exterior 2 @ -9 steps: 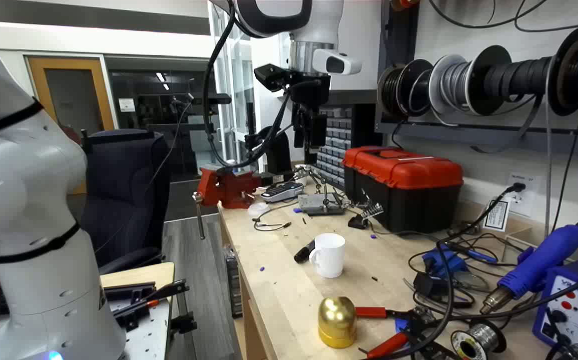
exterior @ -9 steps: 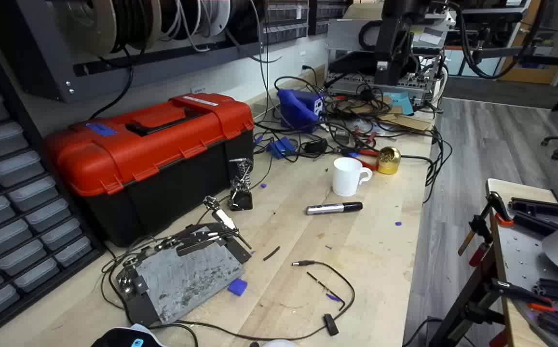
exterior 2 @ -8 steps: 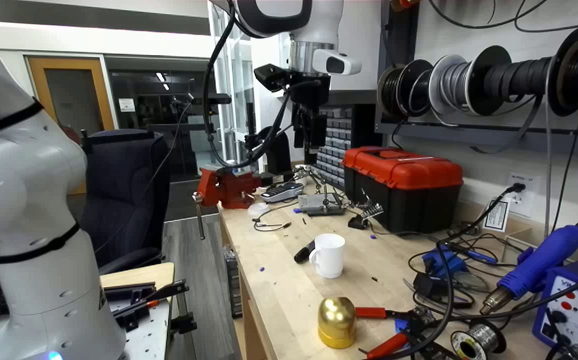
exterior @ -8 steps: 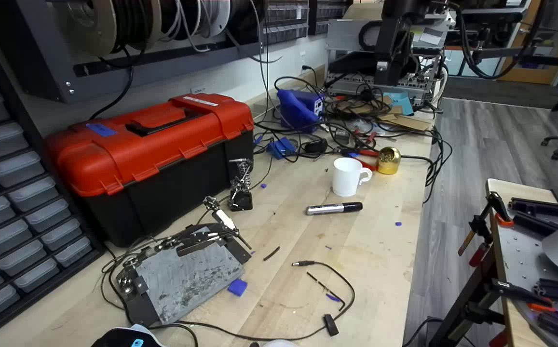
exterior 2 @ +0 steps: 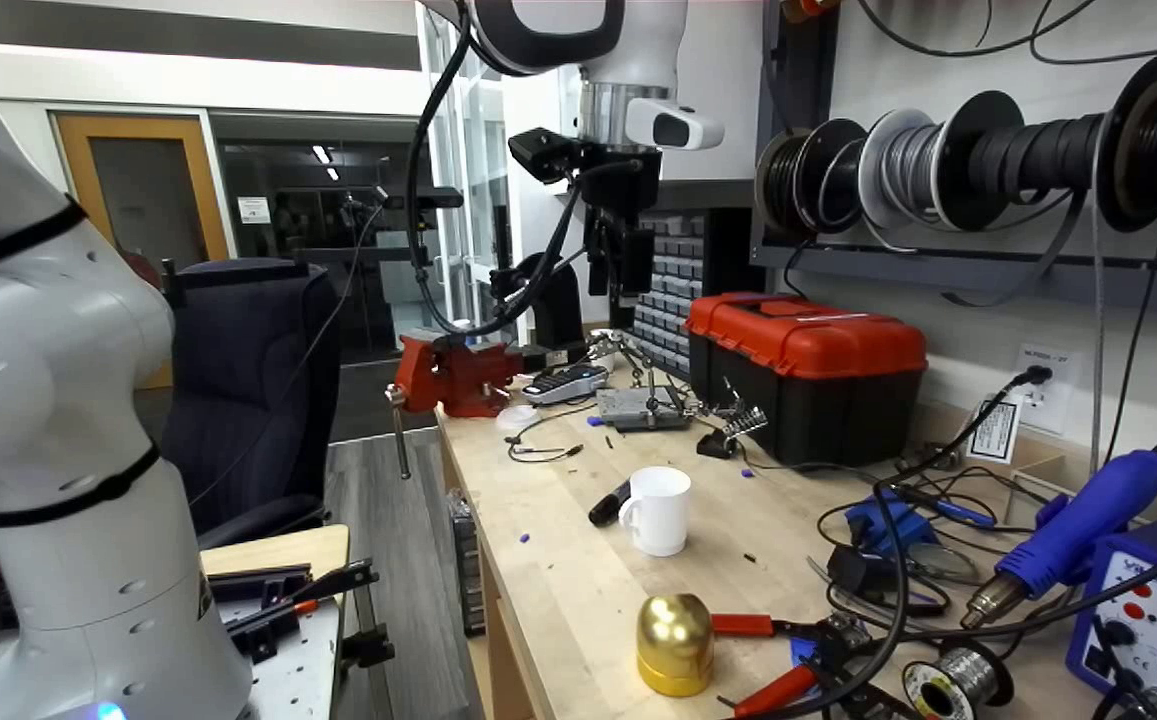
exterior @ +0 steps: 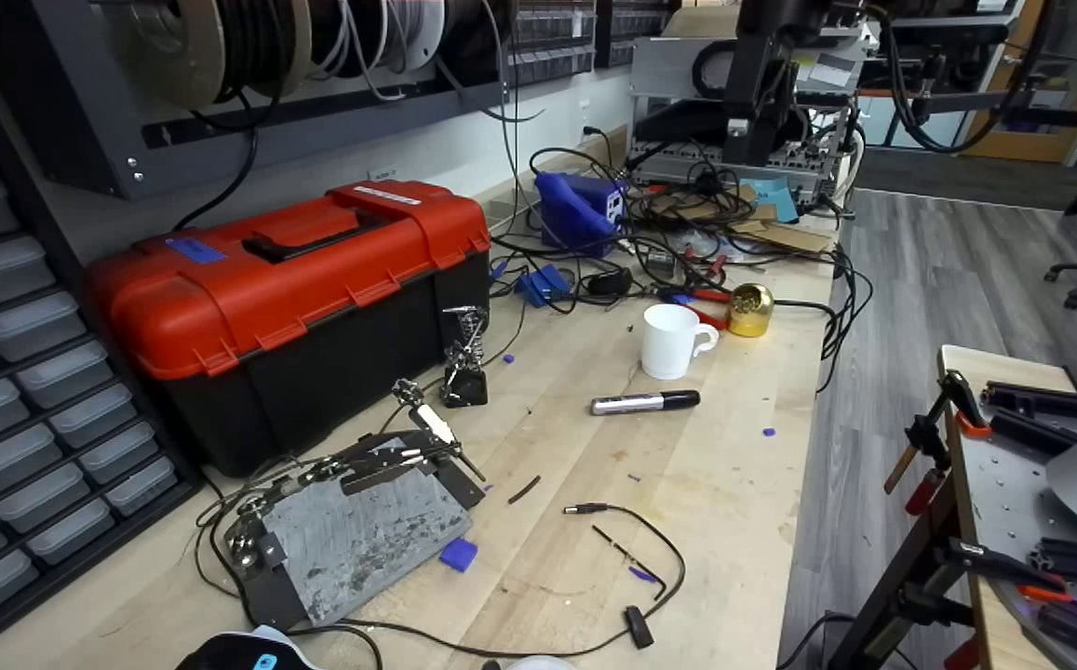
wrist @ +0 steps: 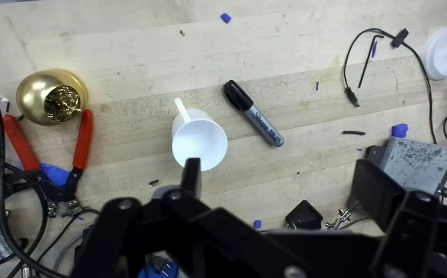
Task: Put the black marker inside the white mug
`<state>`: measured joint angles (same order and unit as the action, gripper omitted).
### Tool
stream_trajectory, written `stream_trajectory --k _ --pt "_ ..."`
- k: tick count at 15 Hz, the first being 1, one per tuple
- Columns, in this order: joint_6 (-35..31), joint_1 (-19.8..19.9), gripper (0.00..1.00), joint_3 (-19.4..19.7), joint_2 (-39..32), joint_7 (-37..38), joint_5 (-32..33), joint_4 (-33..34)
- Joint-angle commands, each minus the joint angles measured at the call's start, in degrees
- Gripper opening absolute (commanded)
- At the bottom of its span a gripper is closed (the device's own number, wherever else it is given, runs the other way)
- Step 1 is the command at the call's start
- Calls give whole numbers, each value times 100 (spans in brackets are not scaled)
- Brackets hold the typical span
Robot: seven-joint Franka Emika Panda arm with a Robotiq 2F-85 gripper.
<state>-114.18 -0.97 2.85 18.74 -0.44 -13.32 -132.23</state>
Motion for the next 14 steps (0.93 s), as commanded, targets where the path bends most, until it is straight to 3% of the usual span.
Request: stream_trajectory --k 1,14 --pt "72 63 100 11 -88 -166 64 108" --pt "-225 -384 100 -501 -643 -1676 803 34"
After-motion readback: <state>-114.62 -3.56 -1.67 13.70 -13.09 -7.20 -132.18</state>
